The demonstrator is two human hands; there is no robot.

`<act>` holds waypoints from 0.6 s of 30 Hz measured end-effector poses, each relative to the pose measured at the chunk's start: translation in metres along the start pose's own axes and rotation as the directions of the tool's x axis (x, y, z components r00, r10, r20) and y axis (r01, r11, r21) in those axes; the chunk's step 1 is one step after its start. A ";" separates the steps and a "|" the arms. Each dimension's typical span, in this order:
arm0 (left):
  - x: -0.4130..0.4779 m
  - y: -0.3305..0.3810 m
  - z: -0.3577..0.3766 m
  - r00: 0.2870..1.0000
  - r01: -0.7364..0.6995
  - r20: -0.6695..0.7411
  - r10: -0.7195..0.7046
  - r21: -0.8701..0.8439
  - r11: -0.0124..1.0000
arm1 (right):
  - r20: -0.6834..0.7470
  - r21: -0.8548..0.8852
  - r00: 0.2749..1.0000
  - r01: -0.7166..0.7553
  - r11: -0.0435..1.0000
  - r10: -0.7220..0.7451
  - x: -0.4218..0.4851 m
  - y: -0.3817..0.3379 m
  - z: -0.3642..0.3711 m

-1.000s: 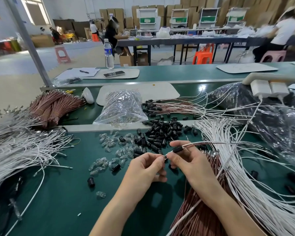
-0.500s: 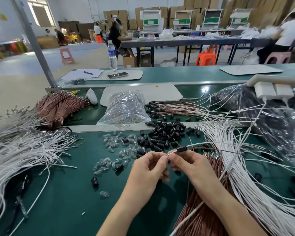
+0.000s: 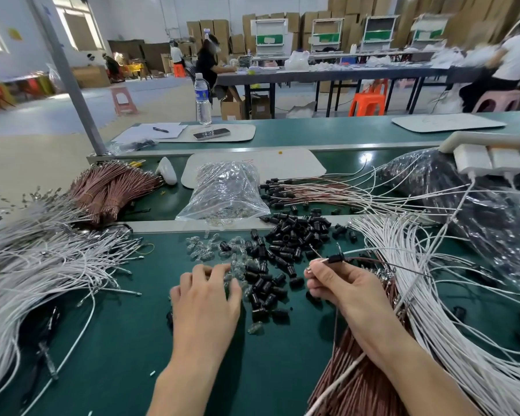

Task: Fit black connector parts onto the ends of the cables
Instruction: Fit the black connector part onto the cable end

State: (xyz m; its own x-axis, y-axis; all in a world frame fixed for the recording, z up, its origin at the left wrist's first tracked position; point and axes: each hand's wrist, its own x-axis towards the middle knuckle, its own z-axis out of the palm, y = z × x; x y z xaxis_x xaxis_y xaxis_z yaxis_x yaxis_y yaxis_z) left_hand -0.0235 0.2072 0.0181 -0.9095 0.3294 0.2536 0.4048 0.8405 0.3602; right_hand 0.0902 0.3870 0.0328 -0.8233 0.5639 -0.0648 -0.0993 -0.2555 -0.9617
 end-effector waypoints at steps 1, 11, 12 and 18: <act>-0.001 -0.001 0.002 1.000 -0.011 0.025 0.010 0.048 0.999 | 0.006 0.011 1.000 -0.007 1.000 0.007 0.000 0.000 0.000; 0.001 0.006 0.004 0.998 -0.031 -0.049 0.036 0.090 0.995 | 0.042 0.197 0.996 -0.082 0.977 0.075 0.001 -0.003 -0.003; 0.002 0.007 0.004 0.996 -0.041 -0.077 0.045 0.046 0.998 | 0.046 0.213 0.995 -0.093 0.973 0.085 0.001 -0.003 -0.003; -0.006 0.026 0.001 0.992 -0.121 -0.112 0.062 -0.666 0.736 | 0.087 0.305 0.988 -0.145 0.941 0.124 0.000 -0.005 -0.003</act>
State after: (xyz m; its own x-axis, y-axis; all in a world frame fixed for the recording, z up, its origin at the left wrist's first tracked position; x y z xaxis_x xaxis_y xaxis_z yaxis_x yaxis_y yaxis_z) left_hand -0.0075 0.2270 0.0251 -0.8662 0.3306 0.3746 0.4714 0.2923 0.8321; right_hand 0.0922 0.3903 0.0370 -0.8745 0.4577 -0.1604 -0.1447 -0.5619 -0.8145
